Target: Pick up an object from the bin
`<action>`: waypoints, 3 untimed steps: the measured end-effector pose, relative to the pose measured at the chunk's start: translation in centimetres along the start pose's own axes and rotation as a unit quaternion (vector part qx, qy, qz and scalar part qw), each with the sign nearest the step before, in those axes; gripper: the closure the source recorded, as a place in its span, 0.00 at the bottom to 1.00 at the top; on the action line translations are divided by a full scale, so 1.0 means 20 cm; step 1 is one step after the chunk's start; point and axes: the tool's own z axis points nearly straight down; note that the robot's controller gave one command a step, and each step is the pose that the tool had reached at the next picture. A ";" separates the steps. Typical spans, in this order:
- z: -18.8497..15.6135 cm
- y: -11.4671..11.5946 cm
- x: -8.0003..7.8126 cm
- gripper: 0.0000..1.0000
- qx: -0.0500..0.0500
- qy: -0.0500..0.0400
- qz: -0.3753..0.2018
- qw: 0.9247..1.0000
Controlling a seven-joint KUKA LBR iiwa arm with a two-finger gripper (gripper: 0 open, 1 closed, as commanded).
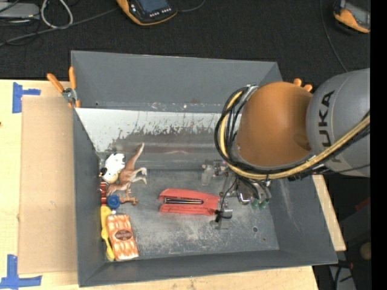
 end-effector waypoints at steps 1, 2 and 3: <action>-0.02 0.00 -0.01 0.00 0.000 -0.004 0.001 1.000; 0.27 -0.07 -0.11 0.00 -0.001 -0.007 -0.008 1.000; 0.61 0.09 -0.14 0.00 -0.001 -0.009 -0.019 1.000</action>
Offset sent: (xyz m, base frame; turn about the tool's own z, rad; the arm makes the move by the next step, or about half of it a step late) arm 0.0336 -0.0268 -0.1067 -0.0308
